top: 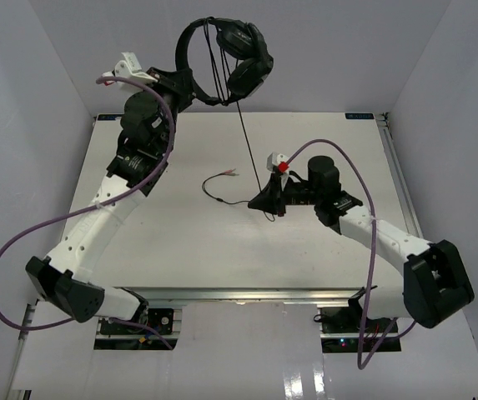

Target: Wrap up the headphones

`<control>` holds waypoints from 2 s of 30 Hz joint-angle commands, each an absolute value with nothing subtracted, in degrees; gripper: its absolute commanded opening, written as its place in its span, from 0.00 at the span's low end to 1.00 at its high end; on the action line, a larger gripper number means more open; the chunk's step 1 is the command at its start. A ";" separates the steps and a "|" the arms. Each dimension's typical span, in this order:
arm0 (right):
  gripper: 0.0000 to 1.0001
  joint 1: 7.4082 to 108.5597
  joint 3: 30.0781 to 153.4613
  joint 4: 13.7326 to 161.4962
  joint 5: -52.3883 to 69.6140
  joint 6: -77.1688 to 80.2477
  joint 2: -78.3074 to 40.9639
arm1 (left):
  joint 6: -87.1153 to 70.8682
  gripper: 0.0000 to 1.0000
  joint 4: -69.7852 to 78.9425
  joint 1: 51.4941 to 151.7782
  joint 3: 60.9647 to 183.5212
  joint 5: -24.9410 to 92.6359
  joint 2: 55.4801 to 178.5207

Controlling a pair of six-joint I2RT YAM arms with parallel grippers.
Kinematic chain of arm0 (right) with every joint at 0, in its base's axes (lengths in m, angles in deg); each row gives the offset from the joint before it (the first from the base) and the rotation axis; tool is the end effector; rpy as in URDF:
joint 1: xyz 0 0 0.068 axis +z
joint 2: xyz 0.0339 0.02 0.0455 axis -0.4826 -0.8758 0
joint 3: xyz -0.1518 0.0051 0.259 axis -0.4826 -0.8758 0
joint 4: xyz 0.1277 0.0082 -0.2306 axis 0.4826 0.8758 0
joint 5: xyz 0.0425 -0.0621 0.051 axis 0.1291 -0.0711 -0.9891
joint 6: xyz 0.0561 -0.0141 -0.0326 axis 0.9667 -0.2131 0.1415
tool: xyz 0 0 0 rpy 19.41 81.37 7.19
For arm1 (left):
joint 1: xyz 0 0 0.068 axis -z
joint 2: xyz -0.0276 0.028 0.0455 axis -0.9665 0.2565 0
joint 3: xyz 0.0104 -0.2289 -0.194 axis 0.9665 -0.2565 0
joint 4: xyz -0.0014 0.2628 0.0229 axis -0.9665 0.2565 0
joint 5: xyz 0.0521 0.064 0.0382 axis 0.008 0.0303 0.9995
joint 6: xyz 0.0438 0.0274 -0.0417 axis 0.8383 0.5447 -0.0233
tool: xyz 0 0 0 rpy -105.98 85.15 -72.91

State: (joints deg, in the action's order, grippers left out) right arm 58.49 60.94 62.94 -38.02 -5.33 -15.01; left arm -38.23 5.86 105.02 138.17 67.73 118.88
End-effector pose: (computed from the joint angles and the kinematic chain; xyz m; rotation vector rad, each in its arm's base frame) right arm 0.2402 0.1858 0.3004 -1.1268 1.4084 1.1806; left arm 0.2770 -0.1331 0.5285 -0.5230 1.3283 -0.7328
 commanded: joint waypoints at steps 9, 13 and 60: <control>0.08 73.38 88.13 114.28 11.15 -49.80 -9.78 | -23.56 0.00 9.18 105.08 140.55 77.14 140.38; 0.08 75.69 92.28 113.73 22.49 -55.16 -11.07 | -17.04 0.00 9.80 107.96 137.32 75.39 143.41; 0.08 59.52 93.52 117.32 -10.25 -39.38 -6.08 | 19.96 0.00 4.29 111.42 121.16 80.01 135.32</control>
State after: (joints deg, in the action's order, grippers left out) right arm 59.95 93.79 120.44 -15.10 -38.84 -9.31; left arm 19.02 3.03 112.35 119.58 76.92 136.82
